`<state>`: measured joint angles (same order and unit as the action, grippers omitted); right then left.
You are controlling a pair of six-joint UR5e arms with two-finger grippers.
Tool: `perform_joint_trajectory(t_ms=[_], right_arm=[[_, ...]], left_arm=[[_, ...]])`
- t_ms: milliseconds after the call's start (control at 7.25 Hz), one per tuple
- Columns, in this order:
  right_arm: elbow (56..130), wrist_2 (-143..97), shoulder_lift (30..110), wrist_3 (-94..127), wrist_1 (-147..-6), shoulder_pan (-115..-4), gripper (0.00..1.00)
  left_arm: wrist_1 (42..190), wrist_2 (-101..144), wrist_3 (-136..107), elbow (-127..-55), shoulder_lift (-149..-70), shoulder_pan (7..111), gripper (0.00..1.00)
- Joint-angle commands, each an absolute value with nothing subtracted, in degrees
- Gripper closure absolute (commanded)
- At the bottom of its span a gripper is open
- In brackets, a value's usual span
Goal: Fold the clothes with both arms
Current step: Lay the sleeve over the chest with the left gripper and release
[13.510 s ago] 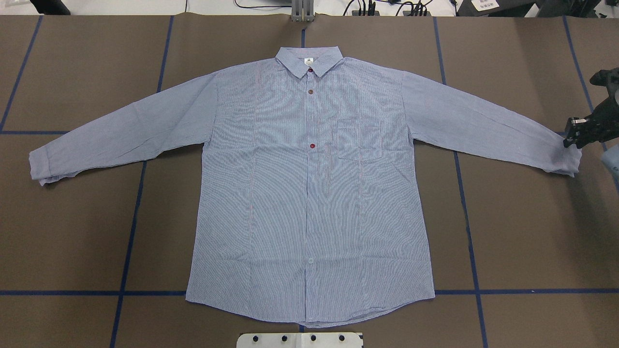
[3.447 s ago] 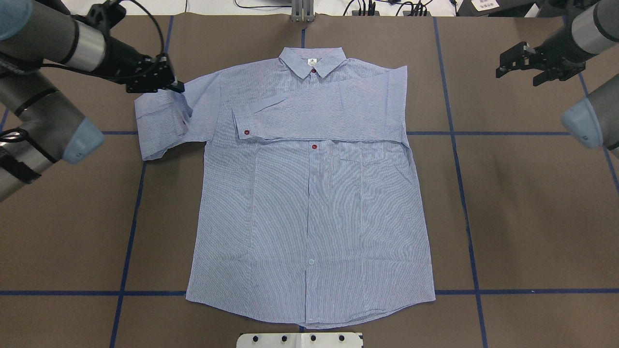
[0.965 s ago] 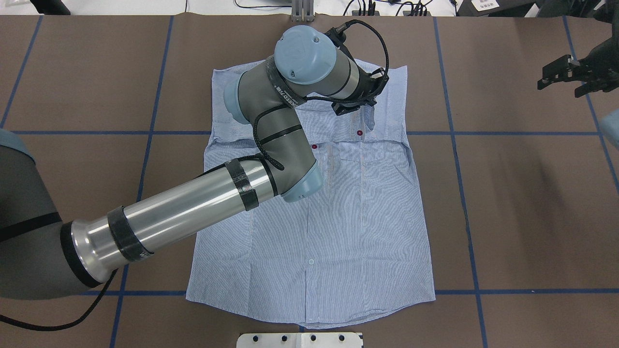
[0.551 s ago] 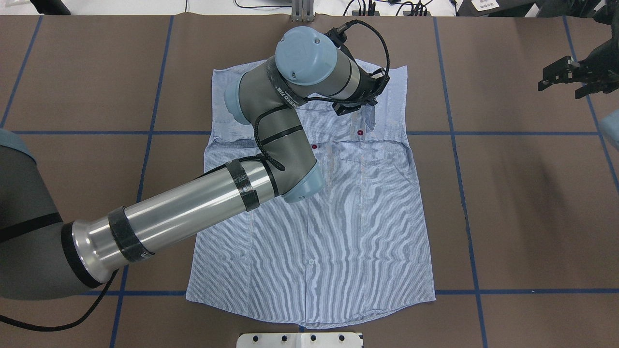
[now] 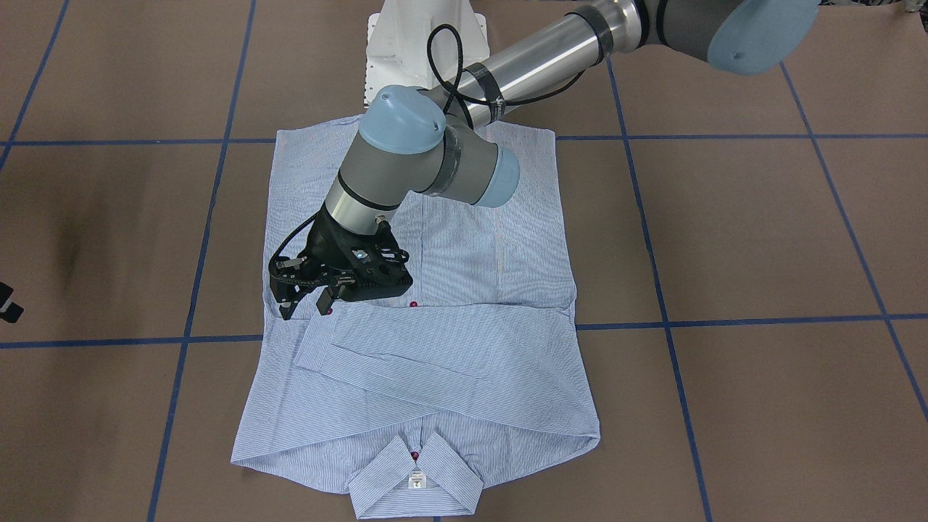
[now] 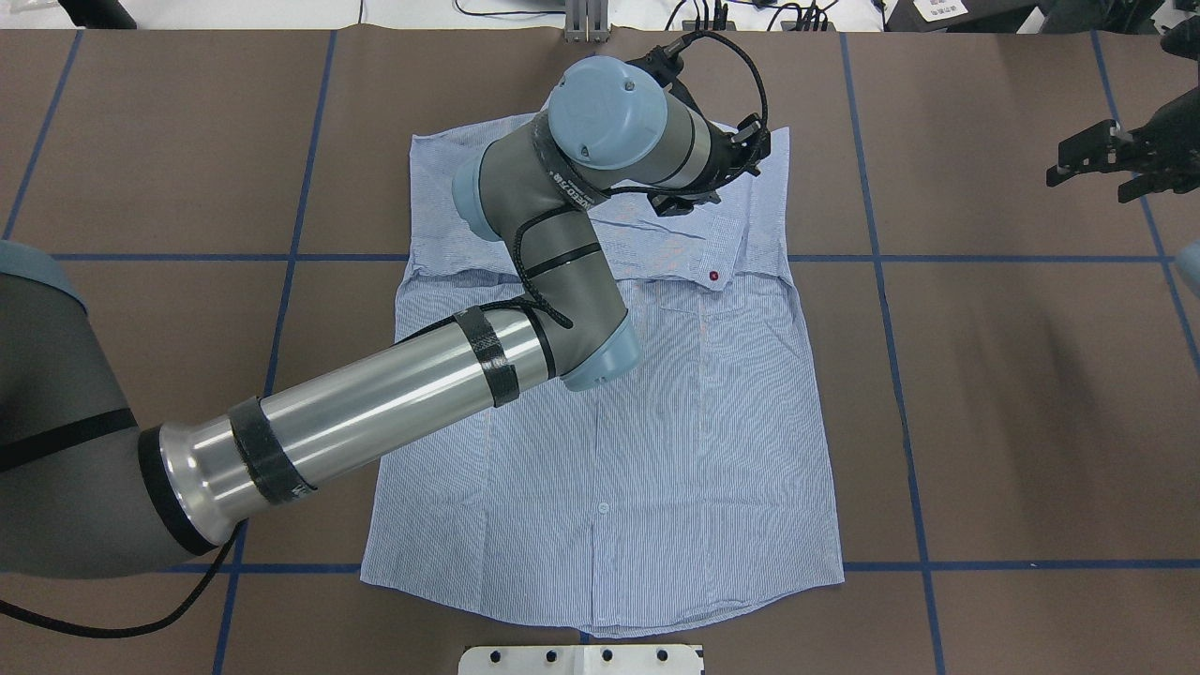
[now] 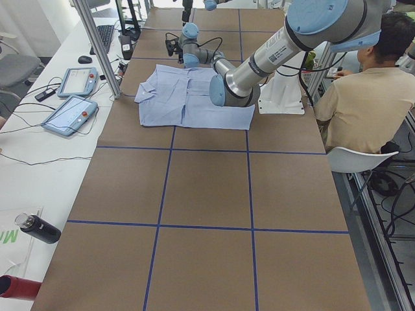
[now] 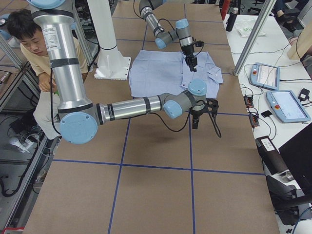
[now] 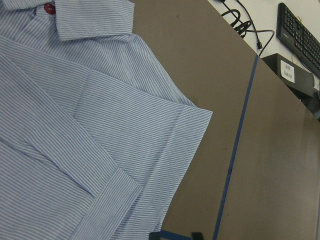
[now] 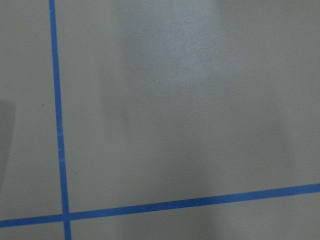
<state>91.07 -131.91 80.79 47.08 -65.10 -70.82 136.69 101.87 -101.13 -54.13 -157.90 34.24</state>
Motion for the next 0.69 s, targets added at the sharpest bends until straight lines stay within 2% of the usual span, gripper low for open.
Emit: perform_joint_trajectory(t_ms=[0,551], right_arm=[[93.7,-130.9,84.6,62.0,-53.2,-64.6,0.0],[109.0,-115.4,89.2,94.5,-51.5,-44.2,0.0]], left_arm=[[136.4,102.2,-100.7,-58.1,-155.9,34.4,0.09],[135.3,107.0,-97.1,-83.8,-134.6,36.7,0.09]])
